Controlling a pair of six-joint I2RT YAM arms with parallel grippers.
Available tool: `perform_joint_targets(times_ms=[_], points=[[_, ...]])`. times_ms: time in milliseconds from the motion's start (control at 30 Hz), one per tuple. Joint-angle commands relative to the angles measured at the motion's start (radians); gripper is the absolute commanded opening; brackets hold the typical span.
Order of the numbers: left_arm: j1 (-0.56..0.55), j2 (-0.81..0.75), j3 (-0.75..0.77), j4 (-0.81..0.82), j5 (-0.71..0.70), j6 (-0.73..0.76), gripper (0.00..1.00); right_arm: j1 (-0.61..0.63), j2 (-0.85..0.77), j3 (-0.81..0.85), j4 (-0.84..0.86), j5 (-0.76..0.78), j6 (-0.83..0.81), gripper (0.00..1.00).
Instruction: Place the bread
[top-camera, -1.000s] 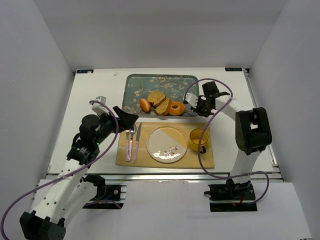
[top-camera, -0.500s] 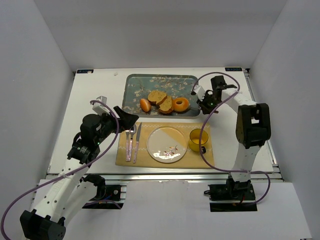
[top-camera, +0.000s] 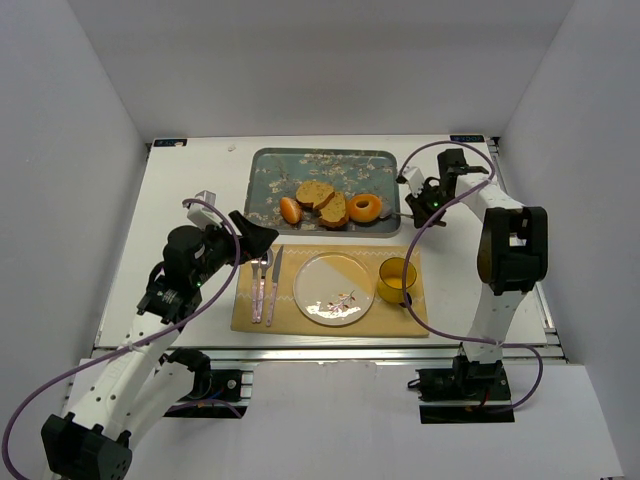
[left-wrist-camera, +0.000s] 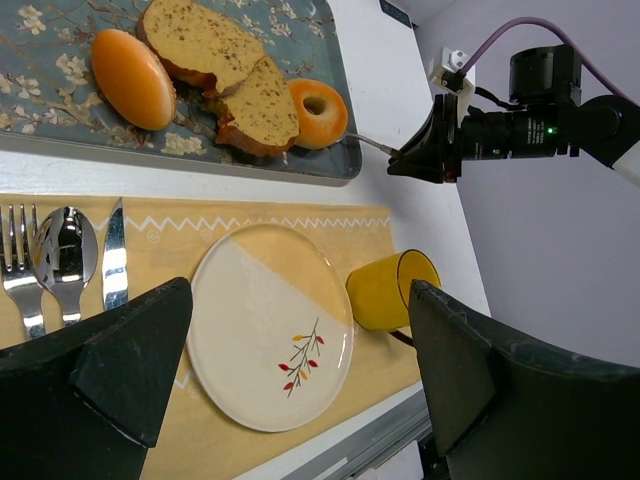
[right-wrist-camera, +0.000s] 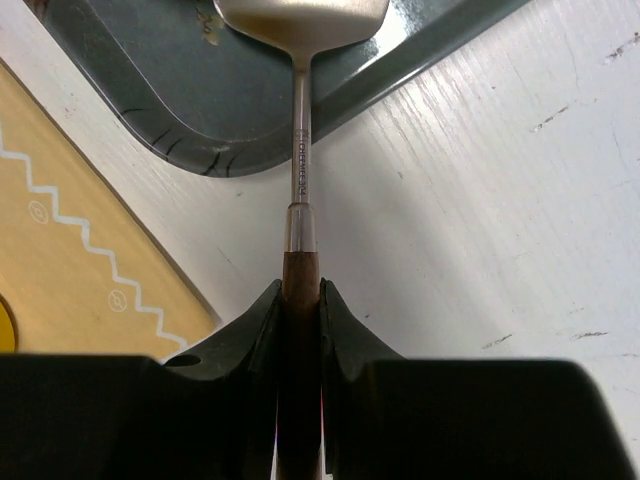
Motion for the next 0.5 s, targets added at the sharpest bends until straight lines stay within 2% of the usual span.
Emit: perform_joint_targets(times_ms=[0,467], points=[[0.006,0.001,0.033,0.02,0.009,0.002,0.98,-0.006,-0.01,0.038,-0.008,-0.036,0.01,0.0],[0.007,0.006,0.021,0.037,0.017,-0.003,0.98,0.073,-0.117,-0.124,0.095,0.073,-0.2,0.0]])
